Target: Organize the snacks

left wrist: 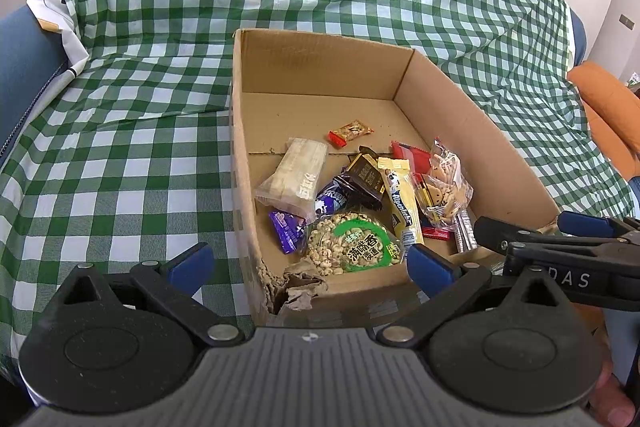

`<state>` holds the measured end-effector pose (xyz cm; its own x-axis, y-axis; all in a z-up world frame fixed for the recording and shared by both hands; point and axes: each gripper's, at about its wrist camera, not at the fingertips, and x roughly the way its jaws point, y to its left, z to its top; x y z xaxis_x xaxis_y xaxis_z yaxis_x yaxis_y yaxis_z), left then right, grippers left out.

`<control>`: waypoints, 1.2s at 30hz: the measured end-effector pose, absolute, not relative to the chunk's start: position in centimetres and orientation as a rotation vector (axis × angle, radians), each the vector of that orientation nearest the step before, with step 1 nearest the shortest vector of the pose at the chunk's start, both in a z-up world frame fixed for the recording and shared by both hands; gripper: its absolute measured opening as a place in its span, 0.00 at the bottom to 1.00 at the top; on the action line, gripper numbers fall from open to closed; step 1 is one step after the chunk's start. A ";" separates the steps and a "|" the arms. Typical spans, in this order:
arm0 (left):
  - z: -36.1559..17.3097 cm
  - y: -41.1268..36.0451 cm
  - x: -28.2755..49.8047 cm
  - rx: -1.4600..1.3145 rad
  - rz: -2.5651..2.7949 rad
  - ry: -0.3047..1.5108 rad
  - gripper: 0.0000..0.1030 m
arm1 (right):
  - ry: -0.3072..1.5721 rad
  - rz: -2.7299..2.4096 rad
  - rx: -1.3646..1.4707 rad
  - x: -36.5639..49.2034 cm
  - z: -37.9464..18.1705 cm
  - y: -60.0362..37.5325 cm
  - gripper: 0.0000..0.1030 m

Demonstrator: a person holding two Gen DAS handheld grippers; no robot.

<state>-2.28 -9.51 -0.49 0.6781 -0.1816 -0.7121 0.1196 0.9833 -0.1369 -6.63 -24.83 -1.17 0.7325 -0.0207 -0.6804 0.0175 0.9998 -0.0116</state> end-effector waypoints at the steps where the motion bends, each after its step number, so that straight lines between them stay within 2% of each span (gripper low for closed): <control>1: -0.5 -9.5 -2.3 -0.081 -0.169 0.808 1.00 | 0.748 -0.022 -0.004 -6.6 -1.2 -24.8 0.99; 36: -0.1 -9.9 -2.4 -0.084 -0.170 0.795 1.00 | 0.748 -0.023 -0.003 -6.6 -1.2 -24.7 0.99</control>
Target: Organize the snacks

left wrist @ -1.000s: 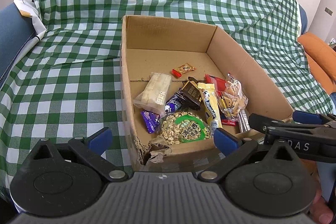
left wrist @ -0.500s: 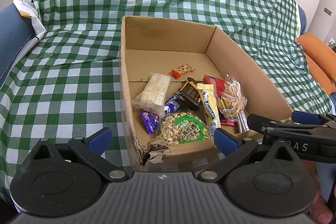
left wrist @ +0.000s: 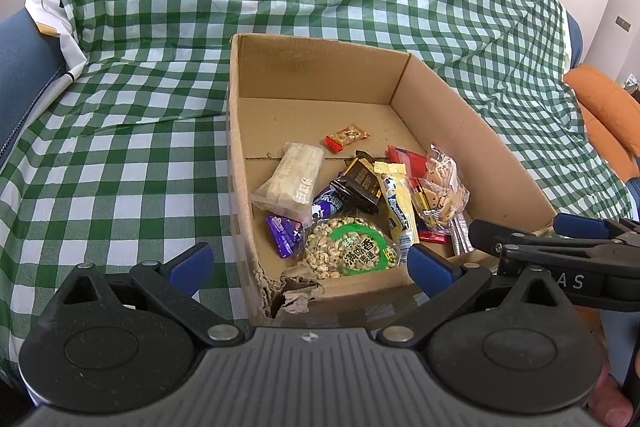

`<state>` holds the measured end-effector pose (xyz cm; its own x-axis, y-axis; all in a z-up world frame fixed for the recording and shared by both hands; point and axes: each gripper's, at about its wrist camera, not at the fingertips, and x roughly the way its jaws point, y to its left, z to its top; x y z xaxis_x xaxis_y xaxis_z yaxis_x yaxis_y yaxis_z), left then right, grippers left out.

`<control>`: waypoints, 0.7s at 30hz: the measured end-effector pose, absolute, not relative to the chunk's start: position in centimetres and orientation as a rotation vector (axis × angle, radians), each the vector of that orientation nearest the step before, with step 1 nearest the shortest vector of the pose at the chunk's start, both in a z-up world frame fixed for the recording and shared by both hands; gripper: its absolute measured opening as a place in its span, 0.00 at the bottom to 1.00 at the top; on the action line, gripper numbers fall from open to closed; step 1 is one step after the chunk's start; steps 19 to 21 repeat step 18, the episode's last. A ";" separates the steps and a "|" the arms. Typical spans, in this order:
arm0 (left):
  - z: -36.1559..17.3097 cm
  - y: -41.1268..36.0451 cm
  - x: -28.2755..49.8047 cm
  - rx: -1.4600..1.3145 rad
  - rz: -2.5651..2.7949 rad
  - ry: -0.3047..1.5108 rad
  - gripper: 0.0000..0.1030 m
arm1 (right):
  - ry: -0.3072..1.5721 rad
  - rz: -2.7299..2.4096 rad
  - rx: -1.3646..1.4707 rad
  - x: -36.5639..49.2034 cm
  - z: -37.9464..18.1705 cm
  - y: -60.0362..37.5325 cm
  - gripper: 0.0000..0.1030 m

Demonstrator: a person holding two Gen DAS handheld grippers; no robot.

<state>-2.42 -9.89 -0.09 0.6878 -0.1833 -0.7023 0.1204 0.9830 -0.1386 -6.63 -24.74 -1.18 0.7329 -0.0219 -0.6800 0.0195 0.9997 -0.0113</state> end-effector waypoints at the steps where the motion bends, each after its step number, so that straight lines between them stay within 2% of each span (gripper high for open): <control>1: 0.0 -9.9 -2.4 -0.085 -0.169 0.793 1.00 | 0.748 -0.023 -0.003 -6.6 -1.2 -24.7 0.99; 21: -0.1 -9.9 -2.1 -0.104 -0.175 0.765 1.00 | 0.759 -0.021 0.016 -6.2 -1.2 -24.9 0.99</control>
